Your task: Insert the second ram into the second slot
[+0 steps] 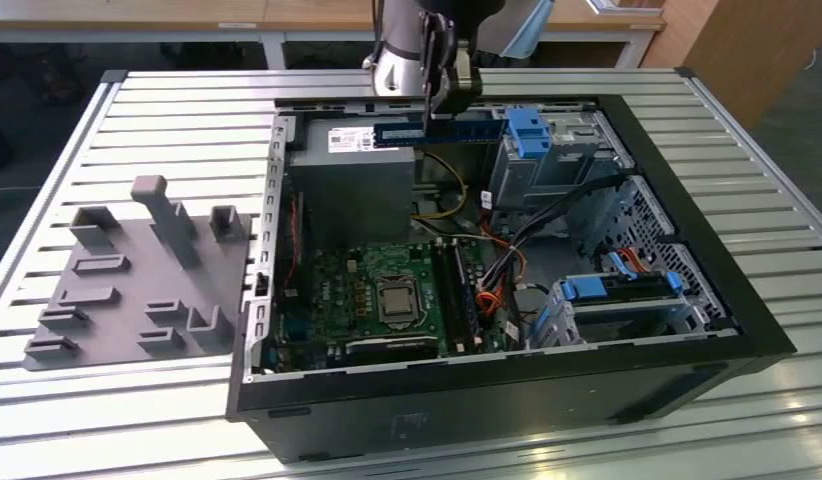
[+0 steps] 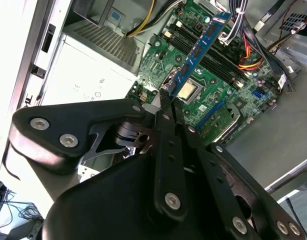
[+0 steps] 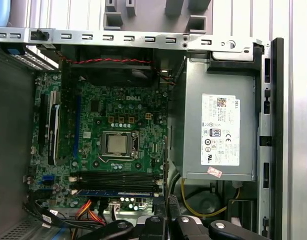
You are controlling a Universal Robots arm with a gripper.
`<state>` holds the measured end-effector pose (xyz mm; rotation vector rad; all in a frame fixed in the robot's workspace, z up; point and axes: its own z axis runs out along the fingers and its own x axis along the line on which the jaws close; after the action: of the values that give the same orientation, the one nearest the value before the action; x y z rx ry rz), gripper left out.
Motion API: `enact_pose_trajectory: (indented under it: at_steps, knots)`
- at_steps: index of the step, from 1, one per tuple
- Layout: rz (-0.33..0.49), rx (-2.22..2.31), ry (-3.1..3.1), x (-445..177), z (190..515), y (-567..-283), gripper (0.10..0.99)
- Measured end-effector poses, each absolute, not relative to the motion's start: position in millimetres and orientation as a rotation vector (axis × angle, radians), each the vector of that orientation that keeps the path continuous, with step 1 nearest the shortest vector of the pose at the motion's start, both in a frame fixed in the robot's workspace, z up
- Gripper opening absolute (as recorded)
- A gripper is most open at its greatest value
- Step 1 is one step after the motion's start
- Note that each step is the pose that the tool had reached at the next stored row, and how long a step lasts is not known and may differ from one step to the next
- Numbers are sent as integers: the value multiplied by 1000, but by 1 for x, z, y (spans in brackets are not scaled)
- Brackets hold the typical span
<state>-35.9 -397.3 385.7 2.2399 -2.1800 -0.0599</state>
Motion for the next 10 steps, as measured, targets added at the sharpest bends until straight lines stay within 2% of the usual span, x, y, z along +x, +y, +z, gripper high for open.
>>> enact_pose_trajectory:
  at_steps: [10]
  knots:
    - [-60,2240,-2180,-36,386,-398,137]
